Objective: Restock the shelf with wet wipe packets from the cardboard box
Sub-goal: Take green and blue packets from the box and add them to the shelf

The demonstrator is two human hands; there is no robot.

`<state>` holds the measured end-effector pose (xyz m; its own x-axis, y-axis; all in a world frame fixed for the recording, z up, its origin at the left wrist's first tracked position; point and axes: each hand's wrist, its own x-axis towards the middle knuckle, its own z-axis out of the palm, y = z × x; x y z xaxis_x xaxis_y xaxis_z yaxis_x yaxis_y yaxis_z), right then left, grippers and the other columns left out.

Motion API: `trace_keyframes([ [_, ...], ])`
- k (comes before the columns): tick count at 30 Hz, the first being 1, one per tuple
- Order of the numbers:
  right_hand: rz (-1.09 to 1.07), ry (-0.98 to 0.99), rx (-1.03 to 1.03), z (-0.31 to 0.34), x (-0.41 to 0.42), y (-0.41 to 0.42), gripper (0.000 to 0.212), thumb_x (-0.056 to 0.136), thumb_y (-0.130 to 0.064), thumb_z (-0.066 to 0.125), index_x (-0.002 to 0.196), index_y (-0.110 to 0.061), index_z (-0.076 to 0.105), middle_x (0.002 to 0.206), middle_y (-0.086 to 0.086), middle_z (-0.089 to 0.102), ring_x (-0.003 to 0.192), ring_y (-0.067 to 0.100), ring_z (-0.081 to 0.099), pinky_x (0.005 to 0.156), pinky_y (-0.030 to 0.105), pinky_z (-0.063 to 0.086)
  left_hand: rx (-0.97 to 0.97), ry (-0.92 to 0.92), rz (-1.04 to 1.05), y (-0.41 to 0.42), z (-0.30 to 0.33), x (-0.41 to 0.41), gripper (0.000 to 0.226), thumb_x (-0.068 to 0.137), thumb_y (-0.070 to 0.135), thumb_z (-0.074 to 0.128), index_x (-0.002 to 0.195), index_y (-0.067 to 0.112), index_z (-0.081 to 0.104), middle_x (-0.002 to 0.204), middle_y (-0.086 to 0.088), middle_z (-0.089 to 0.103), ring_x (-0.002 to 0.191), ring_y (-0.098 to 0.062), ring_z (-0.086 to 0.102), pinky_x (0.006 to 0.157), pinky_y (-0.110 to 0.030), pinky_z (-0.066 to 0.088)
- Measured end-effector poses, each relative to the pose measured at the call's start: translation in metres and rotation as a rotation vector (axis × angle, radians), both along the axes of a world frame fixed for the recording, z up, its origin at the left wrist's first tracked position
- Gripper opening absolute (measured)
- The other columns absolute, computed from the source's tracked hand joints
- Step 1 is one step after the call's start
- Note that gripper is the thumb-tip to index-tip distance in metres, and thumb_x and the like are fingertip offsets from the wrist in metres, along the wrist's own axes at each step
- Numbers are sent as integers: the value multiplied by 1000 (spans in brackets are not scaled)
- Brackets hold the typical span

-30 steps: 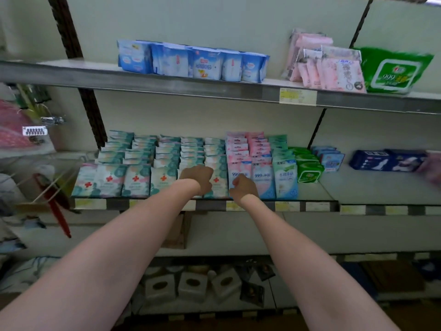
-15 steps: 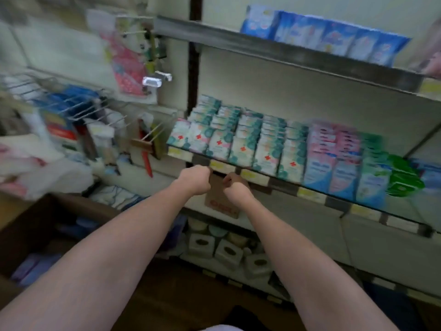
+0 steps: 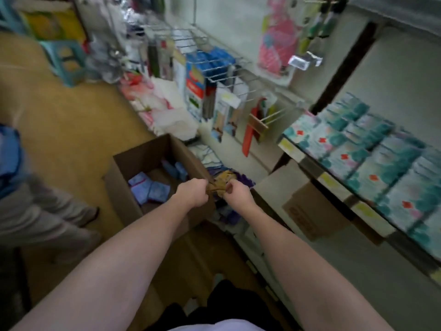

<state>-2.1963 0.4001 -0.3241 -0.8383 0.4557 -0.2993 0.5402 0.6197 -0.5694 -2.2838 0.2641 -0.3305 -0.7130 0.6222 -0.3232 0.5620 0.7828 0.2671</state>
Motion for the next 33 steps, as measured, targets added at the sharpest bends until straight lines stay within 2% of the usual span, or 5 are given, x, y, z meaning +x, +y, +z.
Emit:
trace_keyframes([
  [4,116,-33,-24,-19,-38,-20,8,90,-17,63,92,-22,58,98,0,64,93,20,60,78,32,50,-28,-32,147,-30,-19,-14,11,90,26,53,99,19,55,111,-6,64,103,-28,61,81,-37,50],
  [9,232,-88,-91,-51,-66,-34,6,90,-17,62,95,-20,59,99,2,65,93,21,61,81,35,52,-90,-62,297,-50,-41,-26,14,93,27,53,106,22,57,109,-3,64,100,-24,61,88,-42,53],
  [17,317,-169,-154,-85,-108,-20,8,92,-17,63,97,-17,57,99,2,63,94,22,61,84,39,55,-171,-83,411,-43,-57,-46,32,91,25,55,123,23,54,116,-3,61,99,-24,59,85,-40,53],
  [29,174,-243,-146,-116,-188,-40,17,92,-16,64,103,-20,51,116,3,53,94,18,52,83,33,47,-127,-164,365,-64,-98,-136,26,89,22,54,114,14,54,117,-9,59,105,-30,57,83,-40,51],
  [33,99,-306,-123,-132,-217,-58,23,94,-18,63,114,-17,53,123,5,49,108,23,54,91,35,46,-107,-233,333,-76,-120,-181,26,90,21,55,114,13,52,120,-9,57,110,-31,54,84,-40,49],
])
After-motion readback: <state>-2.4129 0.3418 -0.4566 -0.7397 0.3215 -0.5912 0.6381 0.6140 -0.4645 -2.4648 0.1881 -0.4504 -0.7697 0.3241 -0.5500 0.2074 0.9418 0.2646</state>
